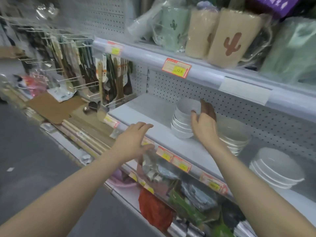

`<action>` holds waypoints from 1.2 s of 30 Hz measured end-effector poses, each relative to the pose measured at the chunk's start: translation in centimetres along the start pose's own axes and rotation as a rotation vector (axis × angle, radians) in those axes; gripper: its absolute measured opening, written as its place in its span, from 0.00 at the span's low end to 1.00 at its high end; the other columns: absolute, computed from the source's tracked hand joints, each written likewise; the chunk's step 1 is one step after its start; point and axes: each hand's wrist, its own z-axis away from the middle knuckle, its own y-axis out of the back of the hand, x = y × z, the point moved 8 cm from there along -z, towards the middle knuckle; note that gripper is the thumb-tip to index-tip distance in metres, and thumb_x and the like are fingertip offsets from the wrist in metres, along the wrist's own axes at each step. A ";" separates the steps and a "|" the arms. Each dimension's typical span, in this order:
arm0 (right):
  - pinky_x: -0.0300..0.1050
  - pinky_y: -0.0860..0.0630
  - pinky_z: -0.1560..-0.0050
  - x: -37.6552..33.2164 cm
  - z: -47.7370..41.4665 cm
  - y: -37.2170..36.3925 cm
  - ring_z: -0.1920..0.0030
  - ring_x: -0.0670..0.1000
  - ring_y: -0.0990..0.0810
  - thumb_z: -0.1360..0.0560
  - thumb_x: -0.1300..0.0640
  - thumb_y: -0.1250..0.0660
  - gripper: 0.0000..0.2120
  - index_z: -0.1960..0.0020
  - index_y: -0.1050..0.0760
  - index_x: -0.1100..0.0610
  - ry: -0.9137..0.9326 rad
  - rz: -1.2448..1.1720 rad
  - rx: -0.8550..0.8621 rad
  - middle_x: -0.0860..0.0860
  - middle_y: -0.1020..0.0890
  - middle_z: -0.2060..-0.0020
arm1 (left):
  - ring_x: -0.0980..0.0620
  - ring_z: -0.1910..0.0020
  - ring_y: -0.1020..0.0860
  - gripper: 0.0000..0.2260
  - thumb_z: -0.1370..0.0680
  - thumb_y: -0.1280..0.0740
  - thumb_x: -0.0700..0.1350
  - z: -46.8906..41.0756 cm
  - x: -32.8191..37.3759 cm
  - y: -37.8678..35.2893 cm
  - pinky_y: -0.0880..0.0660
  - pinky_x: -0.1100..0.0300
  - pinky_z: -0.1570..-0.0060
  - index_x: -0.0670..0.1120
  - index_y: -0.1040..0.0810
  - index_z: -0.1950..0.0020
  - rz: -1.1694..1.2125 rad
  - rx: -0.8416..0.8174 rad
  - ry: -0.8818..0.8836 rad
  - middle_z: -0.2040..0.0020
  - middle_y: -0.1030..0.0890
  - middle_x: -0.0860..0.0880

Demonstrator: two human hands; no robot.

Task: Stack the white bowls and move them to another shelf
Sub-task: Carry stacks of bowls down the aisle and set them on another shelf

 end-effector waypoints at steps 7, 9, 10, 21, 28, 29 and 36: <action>0.50 0.41 0.27 2.3 -4.0 -2.8 0.24 0.56 0.40 0.18 0.47 0.45 0.27 0.21 0.45 0.53 -0.201 0.006 -0.014 0.57 0.40 0.23 | 0.49 0.34 0.29 0.39 0.28 0.26 0.60 -9.4 -3.3 -3.4 0.32 0.57 0.36 0.48 0.38 0.23 0.285 -0.094 -0.039 0.30 0.31 0.48; 0.49 0.37 0.30 2.6 -4.2 -3.2 0.26 0.57 0.36 0.17 0.47 0.47 0.27 0.21 0.47 0.52 -0.232 0.024 -0.036 0.56 0.39 0.23 | 0.50 0.34 0.29 0.42 0.30 0.25 0.61 -11.6 -3.4 -5.6 0.29 0.54 0.35 0.50 0.40 0.22 0.403 -0.189 -0.033 0.29 0.31 0.48; 0.49 0.36 0.31 2.8 -4.2 -3.4 0.26 0.57 0.36 0.17 0.46 0.47 0.27 0.20 0.48 0.51 -0.257 0.038 -0.044 0.55 0.40 0.23 | 0.50 0.34 0.29 0.44 0.32 0.24 0.61 -12.7 -3.4 -6.8 0.28 0.53 0.35 0.49 0.41 0.22 0.462 -0.236 -0.031 0.28 0.32 0.48; 0.34 0.41 0.39 3.4 -3.0 -3.3 0.28 0.55 0.33 0.17 0.44 0.46 0.27 0.21 0.44 0.50 -0.513 0.013 0.116 0.48 0.34 0.25 | 0.53 0.36 0.27 0.49 0.37 0.17 0.40 -19.1 -0.6 -14.3 0.32 0.78 0.50 0.44 0.44 0.25 0.871 -0.506 -0.182 0.37 0.29 0.53; 0.29 0.41 0.47 3.2 -2.0 -3.5 0.35 0.50 0.27 0.17 0.43 0.46 0.24 0.24 0.39 0.48 -0.571 -0.080 0.207 0.49 0.27 0.31 | 0.68 0.45 0.29 0.50 0.42 0.15 0.39 -20.8 1.2 -15.2 0.37 0.83 0.50 0.52 0.42 0.29 1.011 -0.432 -0.247 0.40 0.33 0.66; 0.30 0.40 0.48 3.1 -2.0 -3.4 0.38 0.49 0.27 0.17 0.43 0.46 0.24 0.24 0.39 0.48 -0.573 -0.086 0.215 0.49 0.25 0.33 | 0.69 0.45 0.30 0.50 0.42 0.15 0.40 -20.9 1.3 -15.2 0.37 0.84 0.51 0.54 0.43 0.30 1.012 -0.426 -0.248 0.41 0.34 0.69; 0.36 0.37 0.40 2.6 -1.4 -3.8 0.33 0.50 0.28 0.18 0.43 0.46 0.23 0.25 0.35 0.49 -0.588 -0.109 0.300 0.49 0.26 0.31 | 0.83 0.57 0.30 0.37 0.40 0.18 0.33 -20.5 2.0 -13.4 0.35 0.84 0.59 0.59 0.35 0.46 1.046 -0.391 -0.309 0.49 0.30 0.67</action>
